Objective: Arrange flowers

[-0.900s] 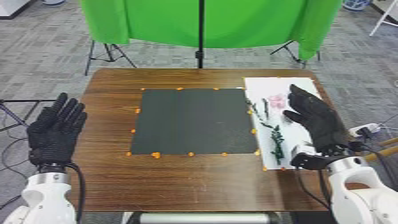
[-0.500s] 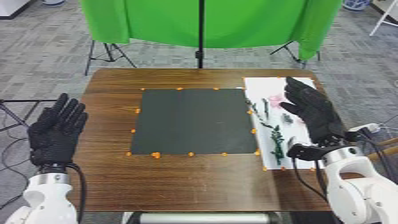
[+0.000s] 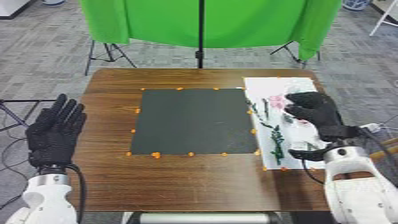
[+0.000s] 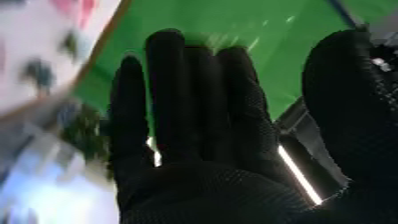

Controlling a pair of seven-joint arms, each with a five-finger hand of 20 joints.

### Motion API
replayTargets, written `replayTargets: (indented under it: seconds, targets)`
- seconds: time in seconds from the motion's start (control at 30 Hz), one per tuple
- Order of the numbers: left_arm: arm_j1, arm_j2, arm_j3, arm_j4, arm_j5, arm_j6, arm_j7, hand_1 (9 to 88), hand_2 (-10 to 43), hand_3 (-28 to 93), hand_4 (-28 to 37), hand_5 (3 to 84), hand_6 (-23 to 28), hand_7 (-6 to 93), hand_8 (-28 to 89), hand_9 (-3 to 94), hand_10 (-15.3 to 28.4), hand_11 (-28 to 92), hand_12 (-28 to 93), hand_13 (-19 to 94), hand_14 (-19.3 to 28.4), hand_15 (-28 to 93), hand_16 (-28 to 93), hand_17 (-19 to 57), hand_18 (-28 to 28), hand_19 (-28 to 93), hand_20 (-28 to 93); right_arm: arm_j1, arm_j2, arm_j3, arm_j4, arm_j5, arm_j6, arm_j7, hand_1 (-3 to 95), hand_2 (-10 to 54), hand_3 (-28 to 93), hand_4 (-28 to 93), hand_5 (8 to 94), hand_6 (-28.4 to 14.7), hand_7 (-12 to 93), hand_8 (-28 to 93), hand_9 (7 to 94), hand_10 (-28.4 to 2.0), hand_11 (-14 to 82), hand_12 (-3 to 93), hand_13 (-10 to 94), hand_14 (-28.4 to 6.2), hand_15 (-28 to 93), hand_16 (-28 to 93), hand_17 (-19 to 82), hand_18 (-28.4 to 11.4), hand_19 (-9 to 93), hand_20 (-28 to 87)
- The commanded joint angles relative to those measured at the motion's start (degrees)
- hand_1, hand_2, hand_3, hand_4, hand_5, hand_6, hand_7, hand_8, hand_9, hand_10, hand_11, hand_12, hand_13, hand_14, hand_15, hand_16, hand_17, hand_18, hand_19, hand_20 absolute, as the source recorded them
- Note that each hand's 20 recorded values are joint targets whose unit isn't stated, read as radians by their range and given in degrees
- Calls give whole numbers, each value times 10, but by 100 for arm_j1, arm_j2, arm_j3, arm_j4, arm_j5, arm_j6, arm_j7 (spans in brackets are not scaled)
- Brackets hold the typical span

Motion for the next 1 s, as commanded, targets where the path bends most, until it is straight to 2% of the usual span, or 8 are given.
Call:
replayTargets:
  seconds: [0.03,0.17,0.33,0.4,0.53,0.67,0.83,1.0]
  targets:
    - [116,13,17,-42,-145,151,57,289,115,785,-283,421,89,64,-88,348,138,155,48,242,134,225,-71,-73,116,292,78,-60,458,-143,-154,-3093,-903,1645,319,-95,740,-283,685,-24,334,-173,628,-165,489,261,558,-152,763,252,260,-237,851,351]
    - [88,23,31,-25,-166,161,51,289,115,785,-283,425,90,66,-88,352,137,160,51,247,135,228,-73,-74,118,298,80,-152,629,-192,-229,-3437,-1625,1805,292,-95,709,-283,682,-30,358,-169,623,-176,508,273,559,-159,775,264,262,-246,861,367]
    - [79,5,60,-23,-182,173,9,289,117,784,-283,427,91,68,-88,357,139,164,54,249,138,236,-71,-76,119,304,81,-73,714,-510,-83,-3531,-2103,1931,262,-95,687,-283,684,-37,385,-155,626,-189,530,290,563,-166,785,276,270,-257,873,384]
    - [61,9,76,-10,-157,144,-18,288,117,784,-283,427,91,69,-88,358,140,165,56,250,139,239,-71,-77,121,305,82,-49,676,-627,-37,-3596,-2101,1979,262,-95,684,-283,686,-38,390,-154,627,-191,534,295,566,-168,787,277,272,-259,875,387]
    - [87,2,86,-23,-165,203,-48,288,118,784,-283,428,91,69,-88,359,140,167,58,251,141,242,-71,-79,123,309,82,72,620,-877,98,-3602,-2097,1985,259,-95,685,-283,692,-40,387,-155,627,-193,533,296,570,-169,789,279,279,-262,880,389]
    - [94,-16,126,-10,-265,169,-74,288,119,784,-283,429,92,70,-88,362,141,171,60,253,148,255,-67,-82,125,315,85,278,486,-1175,419,-3809,-2177,2124,295,-95,675,-283,695,-40,373,-156,629,-190,523,293,570,-169,782,280,279,-263,872,385]
    - [21,-26,161,52,-209,197,-129,288,120,783,-283,430,93,70,-88,363,142,172,62,254,150,258,-67,-82,127,317,85,570,394,-1516,641,-3927,-2332,2676,326,-95,678,-283,697,-40,361,-156,632,-190,518,287,572,-170,778,274,283,-265,871,377]
    - [21,-90,145,65,-229,223,-174,287,122,783,-283,431,93,71,-88,365,142,173,63,255,152,263,-67,-82,127,318,85,701,311,-1734,770,-3960,-2305,2718,323,-95,700,-283,706,-44,335,-151,641,-192,507,277,579,-171,773,265,289,-272,879,370]
